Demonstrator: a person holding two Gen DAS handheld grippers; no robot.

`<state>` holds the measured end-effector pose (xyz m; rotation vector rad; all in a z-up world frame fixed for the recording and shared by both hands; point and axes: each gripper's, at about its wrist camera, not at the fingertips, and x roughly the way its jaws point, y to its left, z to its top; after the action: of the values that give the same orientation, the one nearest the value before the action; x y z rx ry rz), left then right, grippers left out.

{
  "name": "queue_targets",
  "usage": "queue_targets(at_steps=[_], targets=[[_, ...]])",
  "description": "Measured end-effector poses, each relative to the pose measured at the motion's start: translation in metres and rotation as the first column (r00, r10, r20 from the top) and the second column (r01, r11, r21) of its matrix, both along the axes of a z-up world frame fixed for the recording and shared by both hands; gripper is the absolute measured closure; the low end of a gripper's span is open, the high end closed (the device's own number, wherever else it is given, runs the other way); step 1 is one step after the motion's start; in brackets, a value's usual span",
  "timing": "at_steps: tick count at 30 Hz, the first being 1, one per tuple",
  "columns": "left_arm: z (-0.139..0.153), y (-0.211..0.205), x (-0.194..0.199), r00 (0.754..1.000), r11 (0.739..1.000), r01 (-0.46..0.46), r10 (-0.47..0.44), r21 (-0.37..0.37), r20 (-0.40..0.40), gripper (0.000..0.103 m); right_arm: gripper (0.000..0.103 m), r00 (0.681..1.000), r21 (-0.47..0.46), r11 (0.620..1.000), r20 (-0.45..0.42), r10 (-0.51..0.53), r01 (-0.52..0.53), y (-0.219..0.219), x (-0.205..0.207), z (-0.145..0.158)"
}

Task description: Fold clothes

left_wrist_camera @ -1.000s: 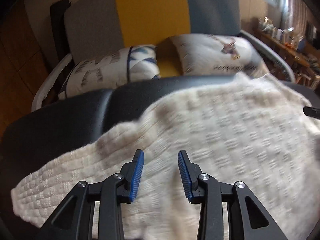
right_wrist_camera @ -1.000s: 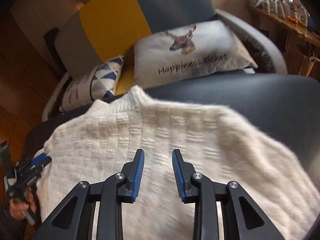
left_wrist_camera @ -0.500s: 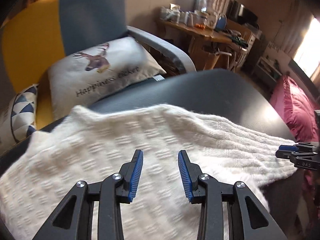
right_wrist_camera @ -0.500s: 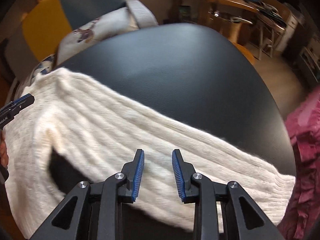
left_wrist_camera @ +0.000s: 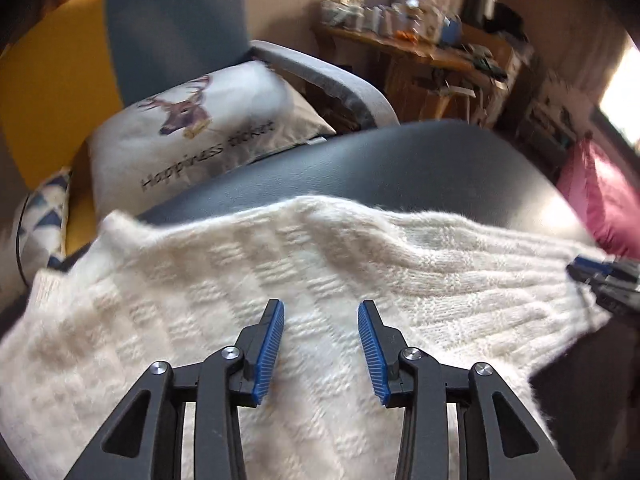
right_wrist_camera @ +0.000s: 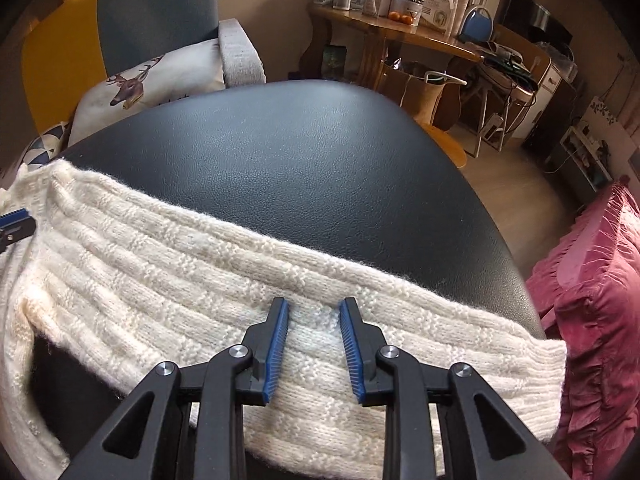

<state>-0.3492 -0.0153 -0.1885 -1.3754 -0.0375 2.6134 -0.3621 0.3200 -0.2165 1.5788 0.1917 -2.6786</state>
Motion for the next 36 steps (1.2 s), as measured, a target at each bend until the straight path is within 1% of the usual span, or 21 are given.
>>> queue_targets(at_steps=[1,3,5,7,10,11,12,13,14,16,18,21,23,24,26,27,30,32,33,34,36], targets=[[0.004,-0.008,0.010,1.000,1.000,-0.015,0.016,0.011,-0.019,0.063,0.077,1.000,0.003,1.000,0.000,0.000,0.000,-0.001,-0.001,-0.001],[0.012,-0.025,0.040,0.996,0.999,-0.032,0.032,0.004,-0.084,0.063,0.077,1.000,0.010,1.000,0.001,-0.003,0.003,-0.001,-0.005,-0.001],[0.013,-0.051,0.077,0.987,0.996,-0.087,0.086,-0.001,-0.133,0.063,0.077,1.000,0.029,1.000,-0.002,-0.005,0.005,-0.001,-0.009,-0.002],[0.012,-0.082,0.103,0.975,0.986,-0.163,0.164,0.015,-0.150,0.063,0.077,1.000,0.043,0.999,-0.003,-0.011,0.011,0.000,-0.011,-0.002],[0.011,-0.138,0.140,0.936,0.954,-0.300,0.300,0.028,-0.186,0.063,0.078,1.000,0.070,0.997,-0.006,-0.020,0.020,-0.003,-0.013,-0.002],[0.011,-0.161,0.149,0.916,0.933,-0.355,0.361,0.065,-0.175,0.063,0.078,1.000,0.068,0.998,-0.008,-0.012,0.012,-0.007,-0.011,0.000],[0.012,-0.183,0.156,0.893,0.907,-0.408,0.420,0.101,-0.163,0.063,0.077,1.000,0.042,0.999,-0.012,0.021,-0.021,-0.018,-0.007,0.005],[0.015,-0.201,0.162,0.873,0.886,-0.449,0.463,0.119,-0.156,0.063,0.077,0.998,0.016,0.998,-0.017,0.054,-0.053,-0.030,-0.002,0.011],[0.019,-0.219,0.166,0.856,0.870,-0.480,0.493,0.114,-0.154,0.063,0.077,0.996,-0.010,0.996,-0.023,0.086,-0.086,-0.041,0.003,0.017],[0.025,-0.242,0.173,0.846,0.860,-0.501,0.510,0.093,-0.157,0.063,0.077,0.988,-0.061,0.986,-0.038,0.150,-0.152,-0.063,0.012,0.028],[0.028,-0.263,0.177,0.855,0.865,-0.491,0.501,0.100,-0.130,0.063,0.074,0.976,-0.111,0.970,-0.055,0.212,-0.217,-0.086,0.021,0.039],[0.031,-0.283,0.178,0.874,0.877,-0.469,0.478,0.105,-0.090,0.063,0.074,0.949,-0.183,0.932,-0.087,0.302,-0.313,-0.119,0.035,0.056],[0.032,-0.279,0.180,0.892,0.895,-0.435,0.443,0.095,-0.086,0.063,0.074,0.924,-0.231,0.895,-0.105,0.368,-0.382,-0.145,0.046,0.066],[0.031,-0.275,0.177,0.902,0.906,-0.415,0.422,0.089,-0.088,0.063,0.074,0.902,-0.254,0.866,-0.092,0.422,-0.431,-0.169,0.055,0.066],[0.026,-0.269,0.172,0.916,0.920,-0.387,0.392,0.068,-0.085,0.061,0.074,0.871,-0.247,0.840,-0.043,0.489,-0.483,-0.203,0.063,0.057],[0.021,-0.270,0.171,0.916,0.919,-0.390,0.394,0.062,-0.071,0.061,0.074,0.861,-0.239,0.834,-0.011,0.509,-0.497,-0.218,0.066,0.050],[0.006,-0.271,0.168,0.916,0.916,-0.399,0.400,0.043,-0.031,0.061,0.074,0.852,-0.206,0.847,0.096,0.515,-0.489,-0.241,0.074,0.020],[-0.003,-0.276,0.173,0.915,0.914,-0.402,0.403,0.045,-0.015,0.061,0.074,0.852,-0.179,0.854,0.114,0.511,-0.488,-0.248,0.081,0.008],[-0.005,-0.276,0.175,0.921,0.921,-0.389,0.390,0.040,-0.025,0.061,0.074,0.854,-0.173,0.858,0.121,0.506,-0.484,-0.250,0.083,0.004],[-0.006,-0.276,0.176,0.926,0.926,-0.376,0.377,0.017,-0.033,0.061,0.072,0.860,-0.184,0.863,0.123,0.496,-0.471,-0.249,0.083,0.003],[-0.006,-0.275,0.175,0.934,0.934,-0.356,0.355,-0.011,-0.036,0.062,0.072,0.869,-0.201,0.870,0.126,0.479,-0.450,-0.247,0.084,0.002]])
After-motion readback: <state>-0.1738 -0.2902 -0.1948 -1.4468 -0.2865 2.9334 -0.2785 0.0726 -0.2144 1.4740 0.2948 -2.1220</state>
